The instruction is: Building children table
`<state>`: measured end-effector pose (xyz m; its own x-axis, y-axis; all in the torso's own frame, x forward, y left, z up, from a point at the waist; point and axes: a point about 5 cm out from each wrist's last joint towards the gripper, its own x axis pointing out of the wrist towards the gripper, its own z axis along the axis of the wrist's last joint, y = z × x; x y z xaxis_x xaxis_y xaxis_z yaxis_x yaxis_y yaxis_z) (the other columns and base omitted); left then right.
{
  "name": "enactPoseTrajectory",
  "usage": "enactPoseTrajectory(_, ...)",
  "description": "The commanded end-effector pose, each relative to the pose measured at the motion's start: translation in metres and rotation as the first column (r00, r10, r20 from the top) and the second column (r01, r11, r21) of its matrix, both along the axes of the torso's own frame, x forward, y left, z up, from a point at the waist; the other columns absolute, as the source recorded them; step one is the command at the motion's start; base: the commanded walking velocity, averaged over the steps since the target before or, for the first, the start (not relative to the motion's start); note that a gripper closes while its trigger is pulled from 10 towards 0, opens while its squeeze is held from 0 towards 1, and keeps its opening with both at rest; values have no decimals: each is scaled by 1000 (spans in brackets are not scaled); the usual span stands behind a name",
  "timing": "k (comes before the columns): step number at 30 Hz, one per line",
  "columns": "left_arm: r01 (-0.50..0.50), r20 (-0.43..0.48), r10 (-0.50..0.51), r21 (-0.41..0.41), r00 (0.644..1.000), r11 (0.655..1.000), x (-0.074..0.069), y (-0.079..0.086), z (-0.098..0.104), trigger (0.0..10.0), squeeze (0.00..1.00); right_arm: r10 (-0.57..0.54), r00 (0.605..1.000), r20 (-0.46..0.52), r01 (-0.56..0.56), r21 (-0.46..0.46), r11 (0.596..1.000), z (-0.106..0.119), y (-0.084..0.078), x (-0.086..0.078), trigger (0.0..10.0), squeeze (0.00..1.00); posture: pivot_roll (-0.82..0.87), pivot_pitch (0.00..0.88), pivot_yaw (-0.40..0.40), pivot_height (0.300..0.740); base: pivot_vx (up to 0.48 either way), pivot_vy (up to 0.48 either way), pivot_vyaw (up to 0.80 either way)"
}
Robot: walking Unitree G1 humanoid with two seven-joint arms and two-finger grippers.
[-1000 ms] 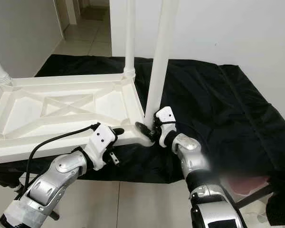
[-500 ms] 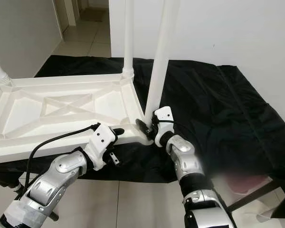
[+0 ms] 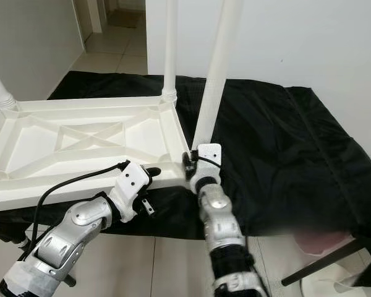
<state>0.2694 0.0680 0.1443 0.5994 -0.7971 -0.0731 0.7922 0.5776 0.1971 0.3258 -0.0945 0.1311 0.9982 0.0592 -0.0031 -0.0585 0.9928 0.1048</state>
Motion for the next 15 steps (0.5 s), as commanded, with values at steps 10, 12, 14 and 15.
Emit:
enactPoseTrajectory(10,38,-12,-37,17,999,999,-2,1,-3,10000,0,-48,997,-65,50,32,998,-7,-3,-6,10000,0,38,14,-69,740,0,0,0)
enactPoseTrajectory(12,37,-12,-36,18,999,999,-2,0,-3,10000,0,-37,997,-62,39,40,998,-7,-3,-7,10000,871,37,14,-71,740,0,0,0)
enactPoseTrajectory(14,35,-12,-35,18,999,999,-2,0,-3,10000,0,-17,999,-45,19,61,998,-4,-4,-7,10000,1000,34,13,-74,740,0,0,0)
enactPoseTrajectory(15,35,-13,-35,17,999,999,-2,0,-4,10000,0,0,1000,-25,1,47,999,-3,-7,-7,10000,1000,32,12,-75,740,0,0,0)
